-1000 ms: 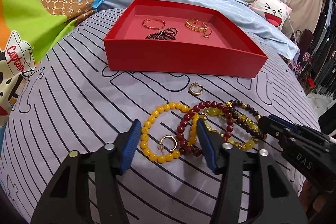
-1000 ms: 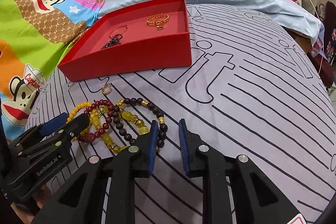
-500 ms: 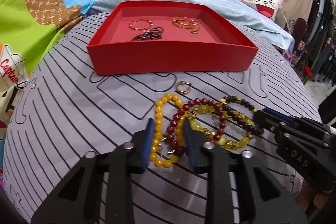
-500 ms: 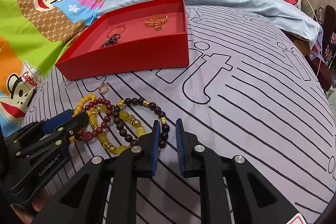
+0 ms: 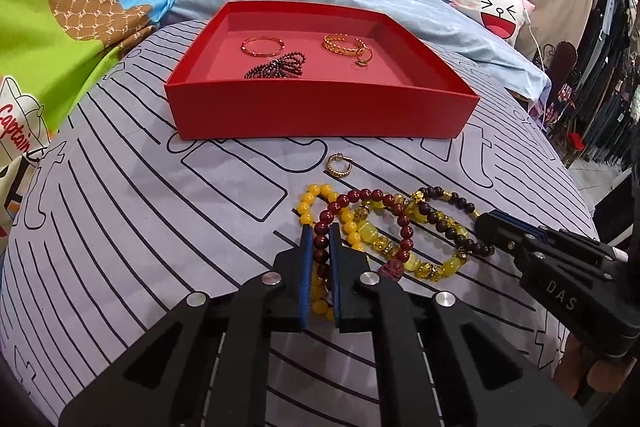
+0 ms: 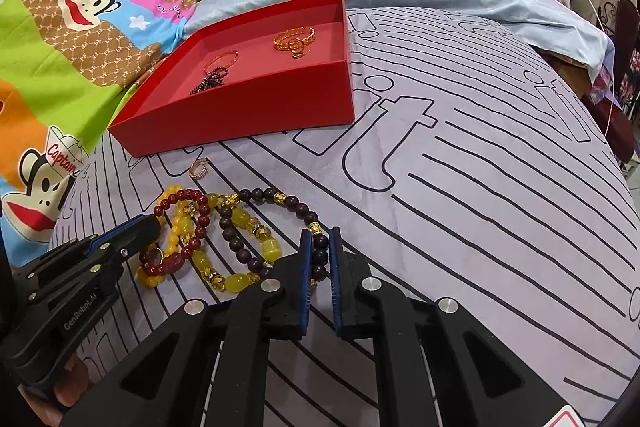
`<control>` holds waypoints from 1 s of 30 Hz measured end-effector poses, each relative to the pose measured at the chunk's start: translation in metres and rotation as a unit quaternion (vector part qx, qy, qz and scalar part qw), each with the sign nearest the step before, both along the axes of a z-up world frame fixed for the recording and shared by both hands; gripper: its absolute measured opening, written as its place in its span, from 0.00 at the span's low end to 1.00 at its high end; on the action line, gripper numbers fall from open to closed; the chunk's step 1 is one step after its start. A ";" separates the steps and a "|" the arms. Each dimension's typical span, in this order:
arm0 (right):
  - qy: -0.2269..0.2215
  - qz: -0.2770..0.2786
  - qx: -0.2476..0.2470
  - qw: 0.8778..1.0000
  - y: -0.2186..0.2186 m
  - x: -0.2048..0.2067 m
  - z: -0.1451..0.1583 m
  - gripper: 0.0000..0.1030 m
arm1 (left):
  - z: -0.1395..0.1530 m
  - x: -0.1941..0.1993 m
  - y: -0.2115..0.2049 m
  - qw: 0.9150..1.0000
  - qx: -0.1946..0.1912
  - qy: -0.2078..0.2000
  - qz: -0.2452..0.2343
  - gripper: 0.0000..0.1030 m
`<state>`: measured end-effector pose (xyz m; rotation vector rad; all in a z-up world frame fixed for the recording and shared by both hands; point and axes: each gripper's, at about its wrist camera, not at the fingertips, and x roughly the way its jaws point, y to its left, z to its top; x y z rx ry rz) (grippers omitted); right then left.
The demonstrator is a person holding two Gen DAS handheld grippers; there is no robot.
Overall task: Organize jewelry
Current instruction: 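Close left gripper on the red beaded bracelet while right gripper grasps the dark bead bracelet, then lift the red beaded bracelet with left gripper into the tray while right gripper carries the dark bracelet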
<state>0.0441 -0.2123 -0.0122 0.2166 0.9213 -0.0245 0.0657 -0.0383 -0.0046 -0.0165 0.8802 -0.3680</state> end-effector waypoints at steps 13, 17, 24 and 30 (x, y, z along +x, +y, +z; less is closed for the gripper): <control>-0.004 -0.012 0.006 1.000 -0.010 -0.009 0.004 0.07 | 0.013 -0.008 0.006 1.000 -0.019 -0.004 -0.001 0.07; -0.003 -0.008 0.009 1.000 -0.008 -0.013 0.004 0.07 | 0.020 -0.014 0.014 1.000 -0.028 -0.005 -0.003 0.07; -0.009 -0.001 0.012 1.000 -0.002 -0.017 0.009 0.07 | 0.018 -0.018 0.025 0.999 -0.040 0.009 0.005 0.07; -0.032 0.003 0.010 0.999 -0.003 -0.018 0.031 0.07 | 0.032 -0.016 0.028 0.998 -0.060 0.007 0.001 0.07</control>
